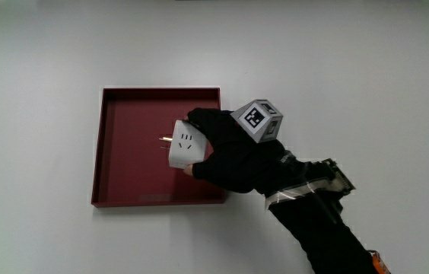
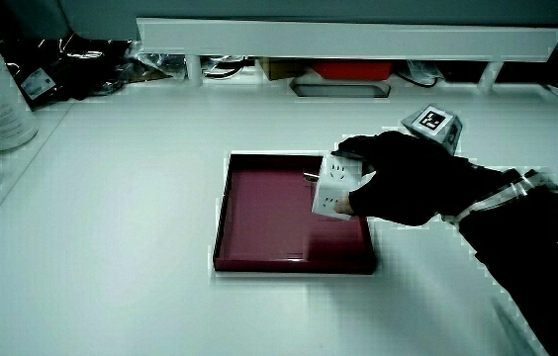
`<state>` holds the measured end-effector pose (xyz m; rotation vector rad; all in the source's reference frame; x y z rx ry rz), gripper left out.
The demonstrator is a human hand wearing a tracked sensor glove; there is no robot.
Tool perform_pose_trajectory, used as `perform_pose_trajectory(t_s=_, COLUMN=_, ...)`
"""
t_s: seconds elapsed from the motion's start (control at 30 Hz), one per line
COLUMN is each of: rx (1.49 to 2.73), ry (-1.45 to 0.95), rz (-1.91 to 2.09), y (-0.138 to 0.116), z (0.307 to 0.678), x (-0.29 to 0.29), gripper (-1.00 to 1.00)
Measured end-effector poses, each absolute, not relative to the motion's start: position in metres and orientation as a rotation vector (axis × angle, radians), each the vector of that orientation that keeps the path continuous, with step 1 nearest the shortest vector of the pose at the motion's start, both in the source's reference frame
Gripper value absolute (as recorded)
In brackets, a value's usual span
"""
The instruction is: Pick socket
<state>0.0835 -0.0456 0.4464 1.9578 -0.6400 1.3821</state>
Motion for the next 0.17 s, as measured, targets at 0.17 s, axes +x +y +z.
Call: perform_pose_trajectory(t_s=0.17, rx=2.052, ry=-0.573, rz=1.299, y=-0.047, z=0.421, x=0.108, gripper=1.0)
